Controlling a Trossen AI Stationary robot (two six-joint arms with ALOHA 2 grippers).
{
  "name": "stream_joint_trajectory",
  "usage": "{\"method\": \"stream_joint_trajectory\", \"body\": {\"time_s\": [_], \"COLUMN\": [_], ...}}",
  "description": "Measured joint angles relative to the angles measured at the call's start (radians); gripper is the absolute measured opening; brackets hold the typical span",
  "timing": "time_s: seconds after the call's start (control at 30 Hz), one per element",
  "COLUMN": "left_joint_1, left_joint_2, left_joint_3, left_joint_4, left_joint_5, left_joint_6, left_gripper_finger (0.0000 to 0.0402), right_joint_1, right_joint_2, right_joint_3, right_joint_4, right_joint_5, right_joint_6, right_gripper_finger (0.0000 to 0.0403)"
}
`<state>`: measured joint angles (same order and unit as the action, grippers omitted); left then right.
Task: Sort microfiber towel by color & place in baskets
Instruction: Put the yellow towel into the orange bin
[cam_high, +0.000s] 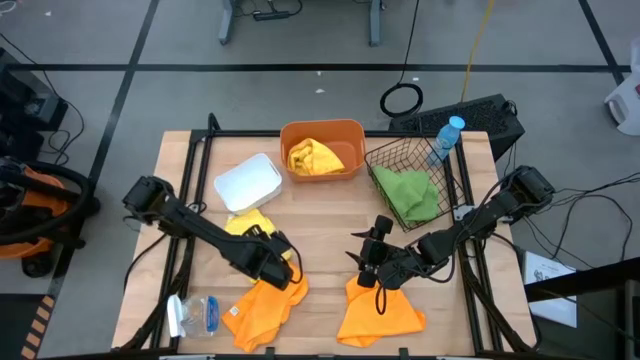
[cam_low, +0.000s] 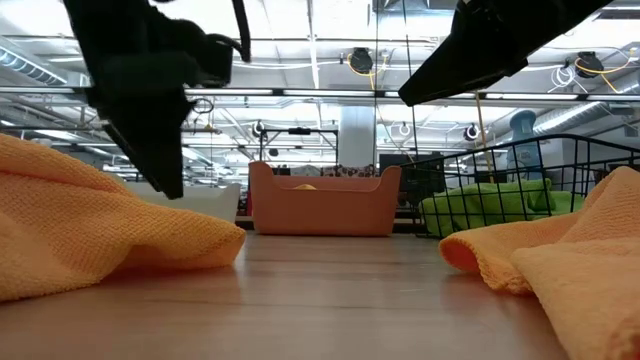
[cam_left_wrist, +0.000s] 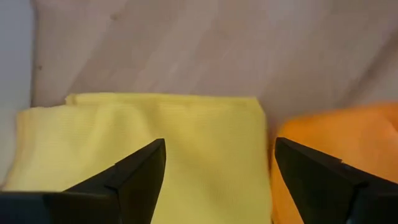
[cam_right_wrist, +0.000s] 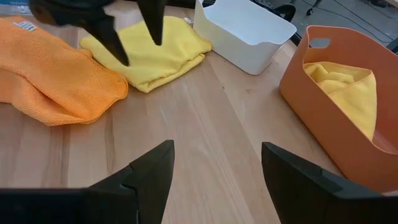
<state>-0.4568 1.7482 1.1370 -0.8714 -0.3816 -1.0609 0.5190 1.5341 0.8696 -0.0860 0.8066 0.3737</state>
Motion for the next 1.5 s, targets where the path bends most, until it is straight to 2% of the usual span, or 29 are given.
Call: {"method": "stream_joint_trajectory", "body": {"time_s": [0.3,0.47,0.6,0.83,0.9,1.07,1.23,1.4,1.5], "left_joint_1": [0.013,0.037,0.042,0.045,0.046,0.046,0.041,0.012,-0.01], "left_joint_2": [0.105,0.149,0.158,0.159,0.16,0.148,0.084,-0.003,-0.055], "left_joint_3": [0.0,0.005,0.006,0.001,0.001,0.009,0.056,0.129,0.151], "left_joint_4": [0.043,0.061,0.08,0.133,0.132,0.088,0.067,0.096,0.182], "left_joint_5": [0.003,0.029,0.035,-0.014,-0.037,-0.067,-0.134,-0.252,-0.285], "left_joint_6": [-0.015,-0.032,-0.025,0.023,0.027,0.056,0.113,0.24,0.39], "left_gripper_finger": [0.0304,0.0277,0.0218,0.0046,0.0016,0.0025,0.0013,0.0009,0.0009], "right_joint_1": [0.0,0.0,0.0,0.0,0.0,0.0,0.0,0.005,0.029], "right_joint_2": [0.0,0.0,0.0,0.0,0.0,0.0,0.0,0.0,0.0], "right_joint_3": [0.0,0.0,0.0,0.0,0.0,0.0,0.0,0.0,0.0], "right_joint_4": [0.0,0.0,0.0,0.0,0.0,0.001,0.011,0.056,0.13], "right_joint_5": [0.0,0.0,0.0,0.0,-0.001,-0.024,-0.027,-0.052,-0.057], "right_joint_6": [0.0,0.0,0.002,0.007,0.009,0.014,0.015,0.019,-0.041], "right_gripper_finger": [0.0231,0.0231,0.0231,0.0231,0.0231,0.0231,0.0231,0.0231,0.0231]}}
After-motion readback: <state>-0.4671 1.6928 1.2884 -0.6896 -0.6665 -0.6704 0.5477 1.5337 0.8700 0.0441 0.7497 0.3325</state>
